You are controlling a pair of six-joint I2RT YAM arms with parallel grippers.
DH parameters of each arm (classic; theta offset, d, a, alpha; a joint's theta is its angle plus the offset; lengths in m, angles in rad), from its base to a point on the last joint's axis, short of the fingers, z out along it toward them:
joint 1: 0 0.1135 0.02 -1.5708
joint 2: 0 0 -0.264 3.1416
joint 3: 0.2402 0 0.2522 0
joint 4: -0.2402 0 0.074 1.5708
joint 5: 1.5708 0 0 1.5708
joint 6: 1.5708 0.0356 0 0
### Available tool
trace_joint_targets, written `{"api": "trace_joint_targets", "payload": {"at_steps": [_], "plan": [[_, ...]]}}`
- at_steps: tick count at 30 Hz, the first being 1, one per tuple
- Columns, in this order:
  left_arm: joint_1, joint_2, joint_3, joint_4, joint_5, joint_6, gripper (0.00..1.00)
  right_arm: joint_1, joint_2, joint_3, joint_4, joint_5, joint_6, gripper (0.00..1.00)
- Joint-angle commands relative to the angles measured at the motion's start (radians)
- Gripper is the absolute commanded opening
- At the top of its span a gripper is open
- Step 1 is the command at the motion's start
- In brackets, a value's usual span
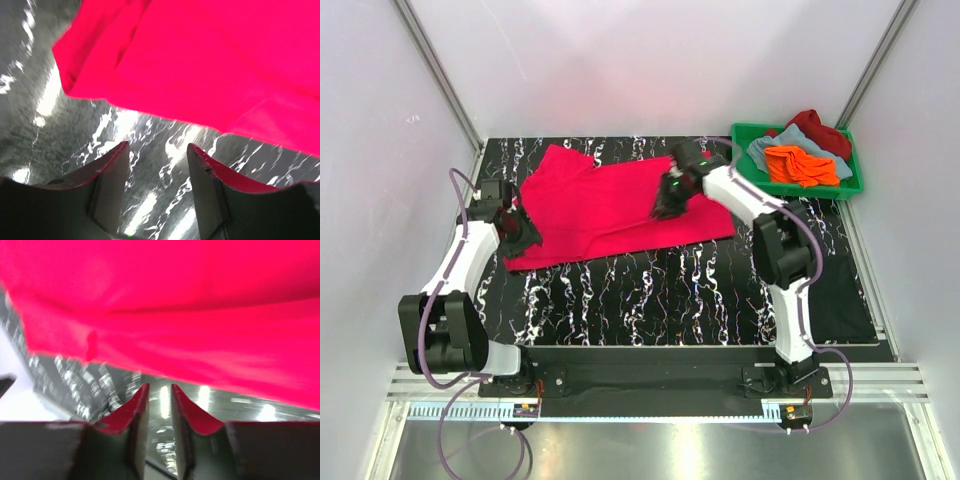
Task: Fold and stack the t-shirts
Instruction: Fold the tshirt
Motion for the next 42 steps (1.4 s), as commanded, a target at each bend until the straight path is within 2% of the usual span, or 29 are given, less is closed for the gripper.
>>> {"api": "trace_joint_targets", "payload": {"at_steps": [1, 2, 3, 6, 9, 14, 23, 26, 33, 42], "plan": [[0.003, -0.048, 0.001, 0.064, 0.062, 0.055, 0.52, 0.102, 0.012, -0.030, 0.173, -0.119, 0.128, 0.29], [0.011, -0.039, 0.000, 0.075, 0.061, 0.061, 0.47, 0.115, 0.025, -0.038, 0.205, -0.134, 0.158, 0.20], [0.021, -0.030, -0.003, 0.079, 0.064, 0.058, 0.43, 0.125, 0.044, -0.050, 0.286, -0.153, 0.192, 0.17], [0.080, 0.016, -0.016, 0.102, 0.107, 0.040, 0.29, 0.173, 0.087, -0.052, 0.345, -0.153, 0.266, 0.10], [0.107, 0.042, -0.014, 0.130, 0.121, 0.024, 0.29, 0.204, 0.115, -0.040, 0.388, -0.107, 0.267, 0.00], [0.153, 0.091, -0.003, 0.133, 0.162, -0.003, 0.27, 0.227, 0.176, -0.010, 0.416, -0.087, 0.329, 0.00], [0.173, 0.113, 0.027, 0.129, 0.193, -0.017, 0.31, 0.251, 0.239, 0.029, 0.443, -0.075, 0.364, 0.00], [0.173, 0.108, -0.014, 0.133, 0.205, -0.026, 0.32, 0.251, 0.261, 0.046, 0.448, -0.070, 0.370, 0.00], [0.175, 0.079, -0.062, 0.139, 0.174, -0.025, 0.34, 0.251, 0.285, 0.089, 0.455, -0.038, 0.372, 0.00], [0.192, 0.085, -0.030, 0.125, 0.160, -0.025, 0.35, 0.242, 0.311, 0.117, 0.454, -0.012, 0.372, 0.00]]}}
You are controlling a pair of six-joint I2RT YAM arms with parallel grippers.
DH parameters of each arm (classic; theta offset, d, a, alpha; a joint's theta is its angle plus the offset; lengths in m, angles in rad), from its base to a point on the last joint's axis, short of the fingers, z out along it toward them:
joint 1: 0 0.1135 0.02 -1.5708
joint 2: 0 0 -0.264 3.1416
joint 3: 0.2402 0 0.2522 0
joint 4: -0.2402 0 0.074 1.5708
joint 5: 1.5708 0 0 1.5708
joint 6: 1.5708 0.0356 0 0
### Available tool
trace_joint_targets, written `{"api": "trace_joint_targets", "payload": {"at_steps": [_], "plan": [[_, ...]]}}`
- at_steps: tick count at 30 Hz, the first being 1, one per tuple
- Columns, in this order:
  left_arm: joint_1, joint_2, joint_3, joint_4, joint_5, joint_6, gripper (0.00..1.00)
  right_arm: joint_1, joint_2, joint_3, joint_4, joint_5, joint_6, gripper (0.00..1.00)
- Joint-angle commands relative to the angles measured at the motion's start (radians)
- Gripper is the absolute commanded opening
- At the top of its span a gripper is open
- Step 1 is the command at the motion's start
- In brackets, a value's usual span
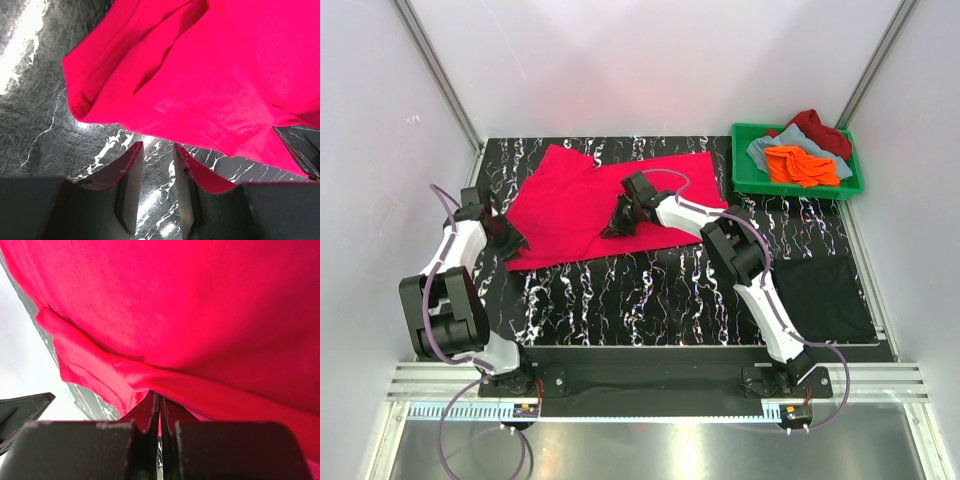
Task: Fold and stack the t-shirts
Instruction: Fold the tshirt
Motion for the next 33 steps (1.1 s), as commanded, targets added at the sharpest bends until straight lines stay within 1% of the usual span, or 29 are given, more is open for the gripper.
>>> {"api": "trace_joint_targets", "payload": {"at_steps": [1, 5, 10, 16, 22, 25, 29, 31, 33], "plan": [[0.016, -0.023, 0.037, 0.009, -0.003, 0.002, 0.35, -0.004, 0.015, 0.053, 0.020, 0.038, 0.004, 0.00], [0.023, -0.011, 0.038, 0.001, -0.012, 0.000, 0.37, -0.016, 0.032, 0.068, 0.023, 0.055, 0.018, 0.00], [0.049, 0.008, 0.020, -0.007, -0.069, -0.032, 0.37, -0.024, 0.041, 0.100, 0.023, 0.067, 0.024, 0.00], [0.072, 0.084, 0.020, -0.013, -0.095, -0.066, 0.37, -0.027, 0.069, 0.128, 0.026, 0.055, 0.064, 0.00], [0.084, 0.138, 0.045, -0.030, -0.123, -0.063, 0.37, -0.042, 0.083, 0.128, 0.023, 0.041, 0.092, 0.00], [0.085, 0.115, 0.055, -0.045, -0.135, -0.047, 0.37, -0.051, 0.073, 0.122, 0.021, 0.024, 0.081, 0.00], [0.085, -0.013, 0.037, -0.040, -0.158, -0.050, 0.37, -0.053, 0.050, 0.116, -0.006, -0.028, 0.038, 0.00], [0.084, -0.035, 0.034, -0.021, -0.147, -0.056, 0.38, -0.053, 0.041, 0.111, -0.031, -0.078, 0.020, 0.01], [0.084, -0.019, 0.037, -0.002, -0.108, -0.066, 0.38, -0.048, 0.029, 0.100, -0.049, -0.100, -0.002, 0.04]]}}
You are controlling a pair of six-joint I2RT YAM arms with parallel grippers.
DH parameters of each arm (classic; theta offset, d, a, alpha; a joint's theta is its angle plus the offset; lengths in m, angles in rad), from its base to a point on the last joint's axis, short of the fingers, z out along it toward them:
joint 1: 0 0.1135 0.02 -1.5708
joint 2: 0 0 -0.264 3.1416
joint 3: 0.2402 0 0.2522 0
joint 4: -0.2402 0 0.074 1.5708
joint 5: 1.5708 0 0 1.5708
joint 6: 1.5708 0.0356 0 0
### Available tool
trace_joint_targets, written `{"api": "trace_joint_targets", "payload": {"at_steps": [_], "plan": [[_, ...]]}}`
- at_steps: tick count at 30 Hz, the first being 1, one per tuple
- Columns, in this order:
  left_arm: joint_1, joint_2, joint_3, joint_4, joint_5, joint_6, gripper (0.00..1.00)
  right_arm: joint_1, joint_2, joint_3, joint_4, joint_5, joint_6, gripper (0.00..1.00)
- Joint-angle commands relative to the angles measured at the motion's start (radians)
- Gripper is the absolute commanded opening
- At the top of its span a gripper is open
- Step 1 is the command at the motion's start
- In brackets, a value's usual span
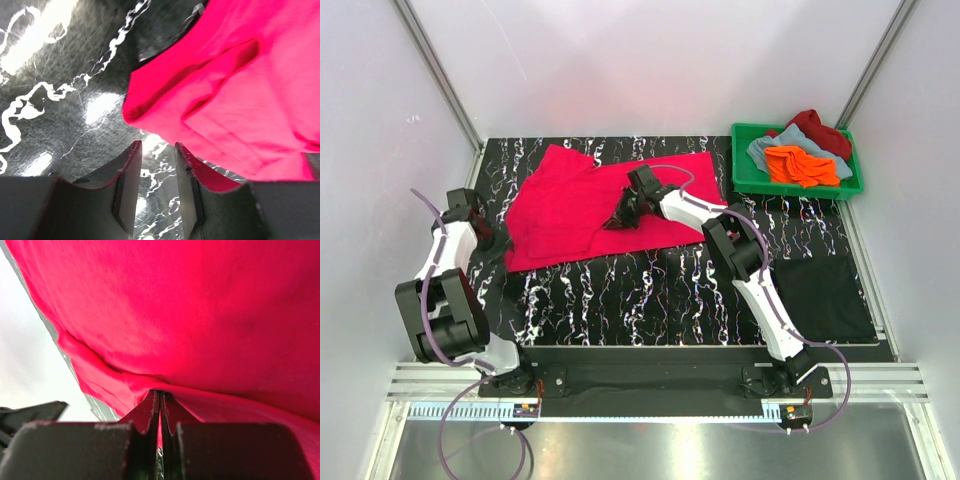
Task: Fold and stack the t-shirts
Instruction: Fold the tshirt
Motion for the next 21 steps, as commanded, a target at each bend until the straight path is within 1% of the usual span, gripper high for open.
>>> {"api": "trace_joint_targets", "payload": {"at_steps": [1, 4, 8, 11, 15, 21], "plan": [[0.005, -0.009, 0.032, 0.057, 0.025, -0.019, 0.37, 0.001, -0.044, -0.003, -0.048, -0.067, -0.055, 0.05], [0.005, 0.067, 0.058, 0.065, 0.059, -0.026, 0.36, 0.003, -0.073, -0.026, -0.048, -0.072, -0.062, 0.09], [0.007, 0.112, 0.055, 0.077, 0.029, -0.018, 0.36, 0.020, -0.081, -0.008, -0.059, -0.074, -0.096, 0.13], [0.010, 0.146, 0.061, 0.079, 0.019, -0.007, 0.35, 0.030, -0.075, -0.010, -0.062, -0.084, -0.082, 0.14], [0.011, 0.146, 0.074, 0.082, 0.021, 0.000, 0.35, 0.041, -0.074, -0.026, -0.060, -0.083, -0.075, 0.13], [0.011, 0.138, 0.058, 0.083, 0.001, 0.025, 0.35, 0.056, -0.025, 0.029, -0.062, -0.081, -0.049, 0.12]]}}
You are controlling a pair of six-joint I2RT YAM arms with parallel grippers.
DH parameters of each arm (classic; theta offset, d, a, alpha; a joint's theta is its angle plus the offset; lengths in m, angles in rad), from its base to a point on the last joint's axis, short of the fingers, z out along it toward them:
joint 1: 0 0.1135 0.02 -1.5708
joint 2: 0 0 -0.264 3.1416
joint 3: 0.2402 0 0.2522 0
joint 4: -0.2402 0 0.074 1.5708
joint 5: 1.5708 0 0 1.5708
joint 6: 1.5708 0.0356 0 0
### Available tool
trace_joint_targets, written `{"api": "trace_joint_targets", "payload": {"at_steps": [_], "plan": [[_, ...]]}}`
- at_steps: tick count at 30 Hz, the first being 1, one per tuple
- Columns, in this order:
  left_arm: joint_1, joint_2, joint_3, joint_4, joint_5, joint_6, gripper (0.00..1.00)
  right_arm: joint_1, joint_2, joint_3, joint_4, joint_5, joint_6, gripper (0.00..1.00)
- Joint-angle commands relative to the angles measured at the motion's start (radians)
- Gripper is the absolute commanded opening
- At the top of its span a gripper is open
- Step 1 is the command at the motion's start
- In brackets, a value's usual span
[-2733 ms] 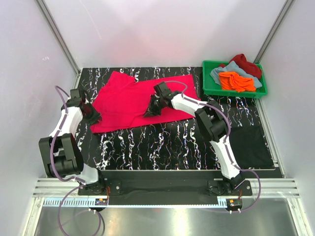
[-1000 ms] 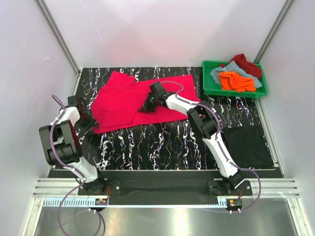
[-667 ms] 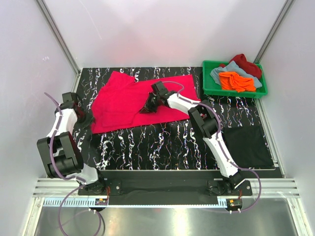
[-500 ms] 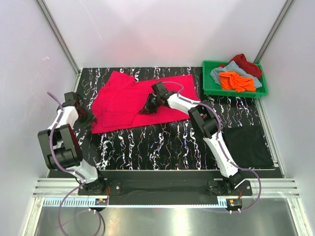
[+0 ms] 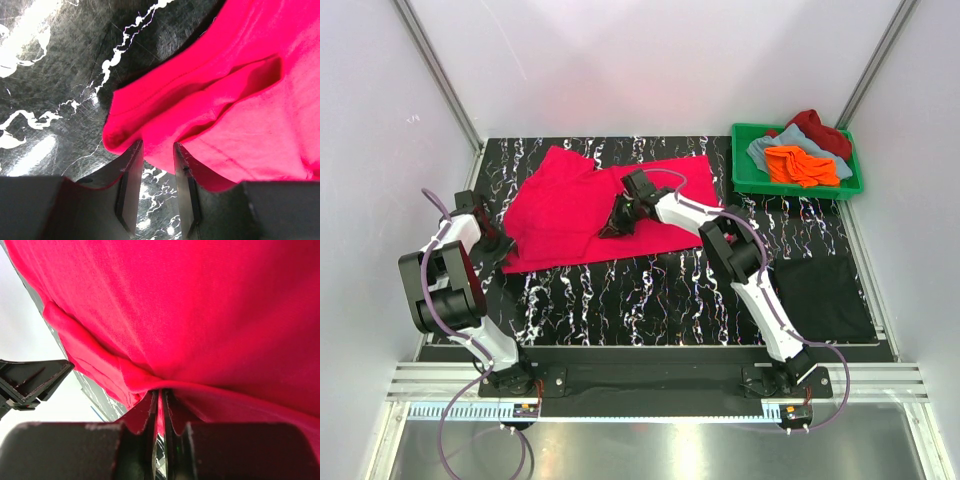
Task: Fold and stack the t-shirts
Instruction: Fold the tshirt
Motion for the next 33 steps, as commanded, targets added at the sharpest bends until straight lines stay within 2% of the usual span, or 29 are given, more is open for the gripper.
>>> {"api": "trace_joint_targets", "payload": {"at_steps": [1, 15, 22, 30, 33], "plan": [[0.006, -0.015, 0.021, 0.032, -0.021, 0.026, 0.35, 0.026, 0.001, 0.055, -0.025, -0.014, 0.012, 0.12], [0.058, 0.071, 0.054, 0.014, -0.036, 0.024, 0.34, -0.029, 0.023, 0.082, -0.048, 0.035, -0.058, 0.11], [0.057, -0.022, 0.023, 0.015, 0.000, 0.028, 0.35, -0.055, 0.017, 0.122, -0.109, 0.015, -0.141, 0.14], [0.055, -0.173, -0.045, 0.014, 0.068, 0.059, 0.40, -0.071, -0.164, 0.041, -0.264, 0.041, -0.244, 0.21], [0.051, -0.210, -0.068, 0.024, 0.088, 0.059, 0.43, -0.116, -0.273, -0.071, -0.300, 0.056, -0.297, 0.24]]}}
